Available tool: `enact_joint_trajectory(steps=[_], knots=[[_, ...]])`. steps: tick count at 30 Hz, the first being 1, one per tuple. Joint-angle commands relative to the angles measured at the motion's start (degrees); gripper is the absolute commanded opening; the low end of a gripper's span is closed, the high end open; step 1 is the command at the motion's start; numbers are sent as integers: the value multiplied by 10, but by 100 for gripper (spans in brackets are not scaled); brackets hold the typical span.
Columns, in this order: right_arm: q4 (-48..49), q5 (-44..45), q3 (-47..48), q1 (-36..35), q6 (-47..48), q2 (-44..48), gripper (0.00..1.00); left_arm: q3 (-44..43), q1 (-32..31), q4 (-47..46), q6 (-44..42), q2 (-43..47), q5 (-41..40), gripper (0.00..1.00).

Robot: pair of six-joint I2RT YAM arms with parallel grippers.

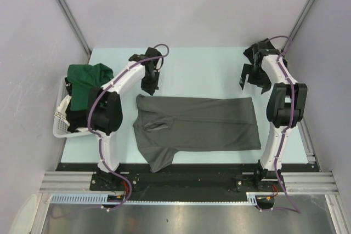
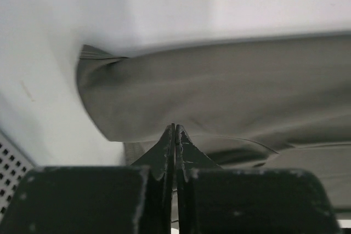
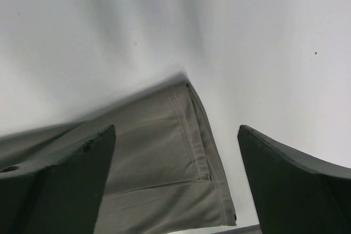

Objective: Fold and stack the t-shirts
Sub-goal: Fold the flattened tshirt in 1/3 of the way

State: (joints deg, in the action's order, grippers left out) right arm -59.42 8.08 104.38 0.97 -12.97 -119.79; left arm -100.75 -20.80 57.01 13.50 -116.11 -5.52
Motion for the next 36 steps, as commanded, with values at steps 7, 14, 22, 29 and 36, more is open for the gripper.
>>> enact_joint_trajectory(steps=[7, 14, 22, 29, 36], knots=[[23, -75, -65, 9, 0, 57, 0, 80, -61, -65, 21, 83, 39, 0], [40, -75, -128, 8, 8, 90, 0, 125, -85, -93, 35, 75, 40, 0], [55, -75, -146, -2, 14, 89, 0, 126, -86, -114, 44, 46, 27, 0], [74, -75, -158, -8, 13, 71, 0, 111, -86, -126, 41, 24, 10, 0], [97, -71, -179, -28, 5, 68, 0, 112, -87, -140, 43, 16, -2, 0]])
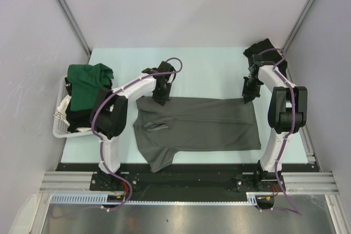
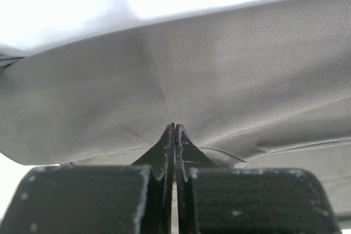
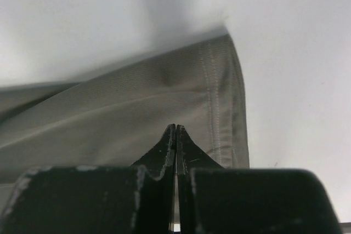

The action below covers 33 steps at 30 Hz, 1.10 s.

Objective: Fold and stack the t-shirts
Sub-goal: Fold the flattened tshirt in 1/3 of the way

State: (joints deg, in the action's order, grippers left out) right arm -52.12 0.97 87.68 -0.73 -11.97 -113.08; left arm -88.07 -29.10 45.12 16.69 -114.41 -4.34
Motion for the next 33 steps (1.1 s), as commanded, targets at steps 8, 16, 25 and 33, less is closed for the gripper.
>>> enact_joint_trajectory(steps=[8, 16, 25, 33], knots=[[39, 3, -28, -16, -11, -7, 0, -22, -6, -24, 6, -14, -20, 0], [56, 19, -33, -26, -16, -17, 0, -15, -6, -44, 5, -17, -32, 0], [73, 46, -41, -42, -23, -28, 0, 7, -6, -77, 11, -24, -34, 0], [88, 64, -45, -48, -24, -31, 0, 18, -6, -100, 11, -27, -41, 0]])
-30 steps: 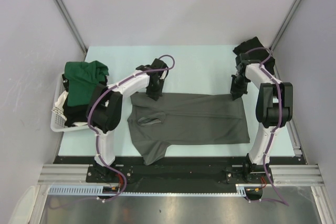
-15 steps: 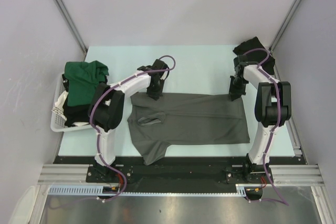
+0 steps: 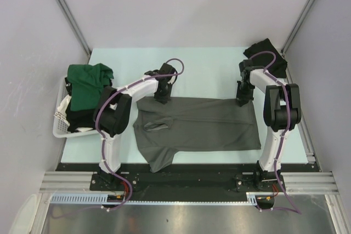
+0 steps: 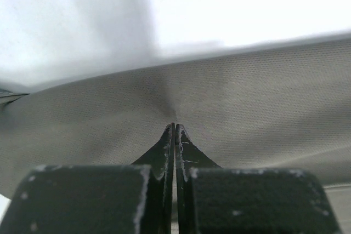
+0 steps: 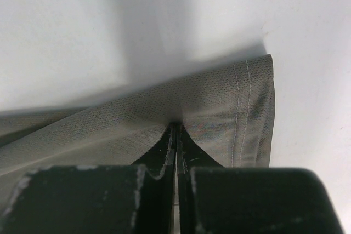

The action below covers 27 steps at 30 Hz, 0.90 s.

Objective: Fold and stack the t-shirts
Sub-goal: Fold the flattened tshirt in 1/3 of the way

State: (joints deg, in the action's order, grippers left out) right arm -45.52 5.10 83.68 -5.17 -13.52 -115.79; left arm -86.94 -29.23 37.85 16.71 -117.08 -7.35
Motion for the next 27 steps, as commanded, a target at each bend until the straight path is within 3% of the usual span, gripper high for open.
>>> enact_joint_trajectory(steps=[1, 11, 27], knots=[[24, 25, -5, -5, -9, -4, 0, 8, -5, -31, 10, -3, -12, 0], [45, 41, -8, -18, -7, -13, 0, 41, -5, -86, 15, -6, -19, 0], [75, 64, -8, -24, -4, -33, 0, 34, 1, -98, 1, -32, -25, 0]])
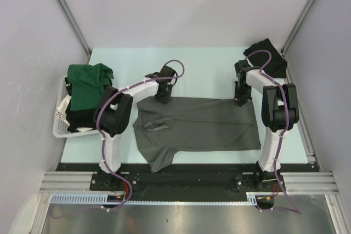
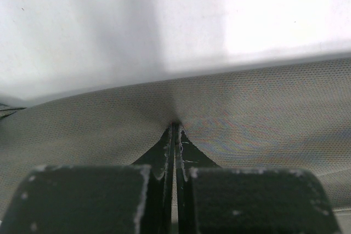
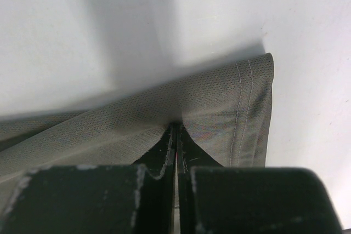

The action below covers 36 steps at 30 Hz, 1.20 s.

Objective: Fold and stack the t-shirts
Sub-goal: Fold the flattened tshirt in 1/3 of the way

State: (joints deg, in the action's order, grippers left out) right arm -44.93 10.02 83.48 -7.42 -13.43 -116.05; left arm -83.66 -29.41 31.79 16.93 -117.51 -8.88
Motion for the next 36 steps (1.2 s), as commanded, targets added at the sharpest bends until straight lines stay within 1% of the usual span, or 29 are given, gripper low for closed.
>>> enact_joint_trajectory(steps=[1, 8, 17, 23, 31, 36], knots=[[72, 16, -5, -2, -5, -31, 0, 1, 4, -37, -1, -27, -8, 0], [84, 22, -6, -1, -3, -37, 0, -15, 27, -31, -11, -32, -10, 0], [137, 27, 2, -1, 3, -46, 0, -23, 50, -40, -23, -37, -18, 0], [139, 30, 20, 1, 5, -70, 0, -43, 68, -39, -29, -53, -13, 0], [148, 31, 45, 1, 9, -88, 0, -63, 73, -34, -38, -68, -13, 0], [134, 32, 62, 2, 11, -97, 0, -63, 73, -30, -32, -67, -6, 0]])
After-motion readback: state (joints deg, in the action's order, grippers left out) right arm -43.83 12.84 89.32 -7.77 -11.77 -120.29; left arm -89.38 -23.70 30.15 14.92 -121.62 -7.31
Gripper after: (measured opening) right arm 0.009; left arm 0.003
